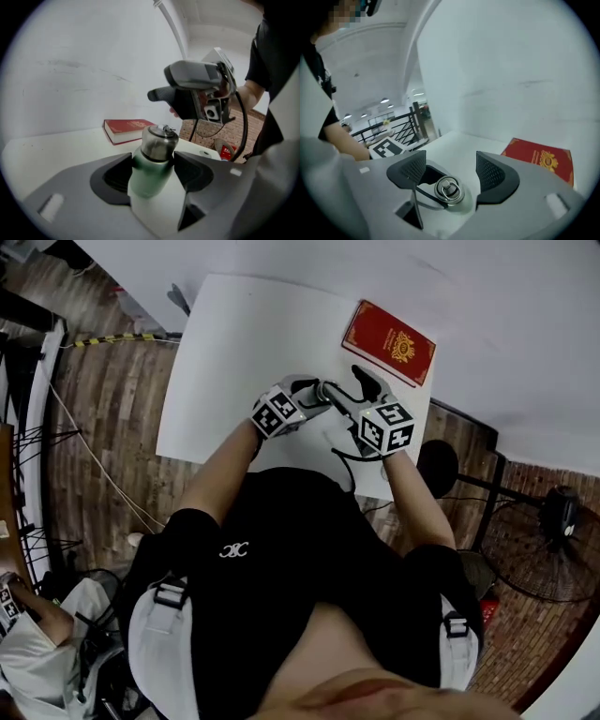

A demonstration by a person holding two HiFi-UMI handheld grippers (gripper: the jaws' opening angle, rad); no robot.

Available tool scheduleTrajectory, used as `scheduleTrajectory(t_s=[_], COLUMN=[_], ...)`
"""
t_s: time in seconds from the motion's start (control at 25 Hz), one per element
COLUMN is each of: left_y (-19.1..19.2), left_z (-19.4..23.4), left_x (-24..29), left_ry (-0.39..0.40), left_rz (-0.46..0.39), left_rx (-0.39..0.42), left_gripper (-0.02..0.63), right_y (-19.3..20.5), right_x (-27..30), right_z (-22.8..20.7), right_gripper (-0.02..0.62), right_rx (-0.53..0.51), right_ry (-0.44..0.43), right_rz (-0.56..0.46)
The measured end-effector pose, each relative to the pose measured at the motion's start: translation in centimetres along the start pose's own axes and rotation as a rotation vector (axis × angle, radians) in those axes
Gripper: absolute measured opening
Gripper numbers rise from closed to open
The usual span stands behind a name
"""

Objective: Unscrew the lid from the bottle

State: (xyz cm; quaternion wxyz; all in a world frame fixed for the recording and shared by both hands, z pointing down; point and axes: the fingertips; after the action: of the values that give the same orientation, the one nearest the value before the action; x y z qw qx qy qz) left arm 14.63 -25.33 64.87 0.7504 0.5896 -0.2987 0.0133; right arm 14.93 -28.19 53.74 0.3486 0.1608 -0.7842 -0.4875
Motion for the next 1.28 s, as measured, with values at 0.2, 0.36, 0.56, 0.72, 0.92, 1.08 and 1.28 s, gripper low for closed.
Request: scheduleTrajectory(t_s=[0.2,0.36,0.56,0.72,0.92,1.08,1.28], left_y=[0.1,0.0,0.1,0.1,0.2,0.3,0.2], left_z=[0.1,-0.1,-0.2,-0.1,-0.3,-0.4,-0.3], left_x=[0.1,0.0,-0.2,-0.2,-0.4,-0.3,-0.3], left_ry=[-0.005,-0.004,-0.009,-0.009,-0.018,-0.020,-0.025], left_rz=[0.005,0.004,0.008,0.006,0.011,0.021,0.021], left_rx=[-0.003,-0.002,0.001,0.002,0.020,0.045,0.044], left_gripper=[0.330,0.330,0.330,0.331,0.334,0.334,0.334], right_y=[4.0,6.1,6.7,7.2,7.4,7.5,7.4], right_x=[1.3,2.4,2.4,2.7,2.7,2.8,2.8], right_z=[-0.2,0.0,-0.1,-0.4,-0.2,-0.1,0.4], right_gripper=[0.307,0.304,0.296,0.291,0.264,0.264,0.264], right_rx=[0.100,-0.001,0.020,0.100,0.078,0.030,-0.099], right_ry=[0.157,0.256,0.269,0.231,0.205,0.109,-0.207], right_rz=[-0.029,0.087,0.060,0.049,0.065,0.101,0.136])
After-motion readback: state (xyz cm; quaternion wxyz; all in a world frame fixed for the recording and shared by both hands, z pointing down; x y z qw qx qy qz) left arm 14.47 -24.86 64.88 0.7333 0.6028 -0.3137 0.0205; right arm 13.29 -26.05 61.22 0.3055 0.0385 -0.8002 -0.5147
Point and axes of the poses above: the fingertips, and each gripper's own axes: x forward along the fingers, z to its left, y out of its underside, and after that the axes turned 9 degrees about -y, right-handed
